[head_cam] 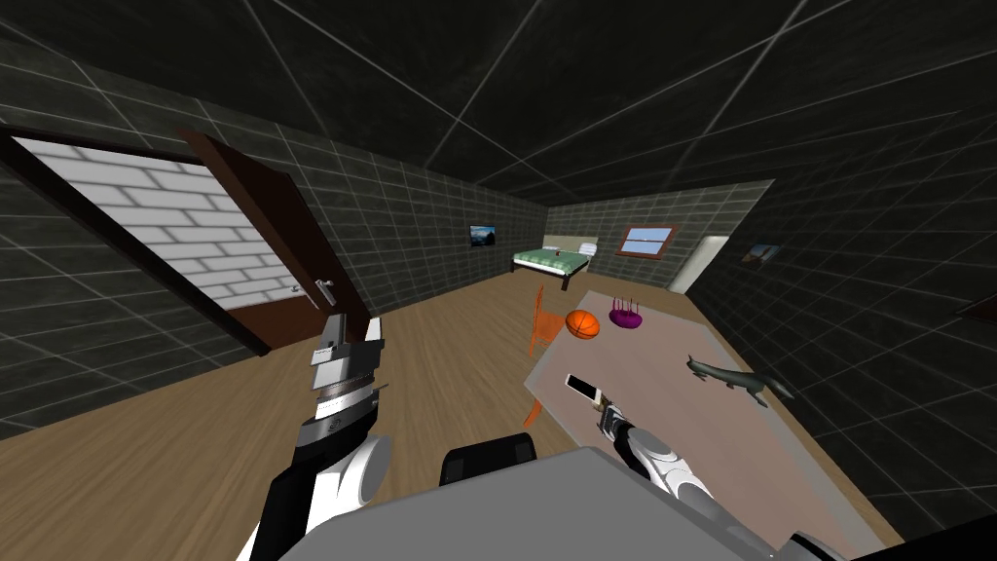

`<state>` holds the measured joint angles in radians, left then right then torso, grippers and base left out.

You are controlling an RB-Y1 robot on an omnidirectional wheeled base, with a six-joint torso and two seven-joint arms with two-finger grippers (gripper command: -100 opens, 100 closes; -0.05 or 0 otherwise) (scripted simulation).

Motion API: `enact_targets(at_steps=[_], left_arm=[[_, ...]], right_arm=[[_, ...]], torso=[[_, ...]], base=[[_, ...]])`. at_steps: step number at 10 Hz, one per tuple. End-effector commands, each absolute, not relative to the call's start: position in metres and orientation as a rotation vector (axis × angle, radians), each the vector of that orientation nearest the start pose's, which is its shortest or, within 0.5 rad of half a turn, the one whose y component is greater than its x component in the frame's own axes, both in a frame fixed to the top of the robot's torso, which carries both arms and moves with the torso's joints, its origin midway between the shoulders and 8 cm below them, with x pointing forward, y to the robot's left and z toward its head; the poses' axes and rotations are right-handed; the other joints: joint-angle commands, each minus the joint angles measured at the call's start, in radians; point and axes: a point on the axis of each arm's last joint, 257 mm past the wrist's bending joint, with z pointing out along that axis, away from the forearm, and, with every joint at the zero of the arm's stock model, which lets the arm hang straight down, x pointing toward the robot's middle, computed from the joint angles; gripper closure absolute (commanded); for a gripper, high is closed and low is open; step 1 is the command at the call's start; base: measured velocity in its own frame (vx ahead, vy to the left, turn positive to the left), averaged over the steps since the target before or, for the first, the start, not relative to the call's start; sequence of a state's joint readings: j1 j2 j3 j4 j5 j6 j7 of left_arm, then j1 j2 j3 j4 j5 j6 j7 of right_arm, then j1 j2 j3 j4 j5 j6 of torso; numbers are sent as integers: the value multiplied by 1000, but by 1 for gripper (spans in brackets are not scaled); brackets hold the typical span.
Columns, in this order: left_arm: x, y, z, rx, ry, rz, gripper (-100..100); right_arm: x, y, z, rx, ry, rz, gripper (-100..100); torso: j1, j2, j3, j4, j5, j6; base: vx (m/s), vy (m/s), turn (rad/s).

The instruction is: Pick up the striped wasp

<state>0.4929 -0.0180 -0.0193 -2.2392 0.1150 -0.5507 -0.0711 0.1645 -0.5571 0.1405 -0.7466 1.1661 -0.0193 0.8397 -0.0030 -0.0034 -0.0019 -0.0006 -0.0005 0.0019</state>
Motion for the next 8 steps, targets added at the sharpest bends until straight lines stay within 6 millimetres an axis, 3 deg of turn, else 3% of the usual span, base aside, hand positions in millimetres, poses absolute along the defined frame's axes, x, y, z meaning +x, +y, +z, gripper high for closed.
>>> enact_targets(at_steps=[1,2,3,4,8], left_arm=[[342,289,18,-709,530,-1328,0],[342,289,18,-709,529,-1328,0],[342,289,18,-709,529,-1328,0],[342,289,18,-709,529,-1328,0],[342,289,18,-709,530,-1328,0]], right_arm=[[232,-559,-564,-1026,2445,-793,-100],[234,-553,-564,-1010,2440,-772,-100],[234,-555,-564,-1010,2441,-778,0],[236,-540,-571,-1007,2442,-779,-100],[239,-522,-579,-1003,2443,-781,-100]], torso=[[0,0,0,0,0,0],[0,0,0,0,0,0],[1,1,1,0,0,0],[2,2,1,0,0,0],[-5,2,1,0,-1,0]], base=[[40,-32,102],[18,-20,29],[0,0,0],[13,-53,15],[13,-97,14]])
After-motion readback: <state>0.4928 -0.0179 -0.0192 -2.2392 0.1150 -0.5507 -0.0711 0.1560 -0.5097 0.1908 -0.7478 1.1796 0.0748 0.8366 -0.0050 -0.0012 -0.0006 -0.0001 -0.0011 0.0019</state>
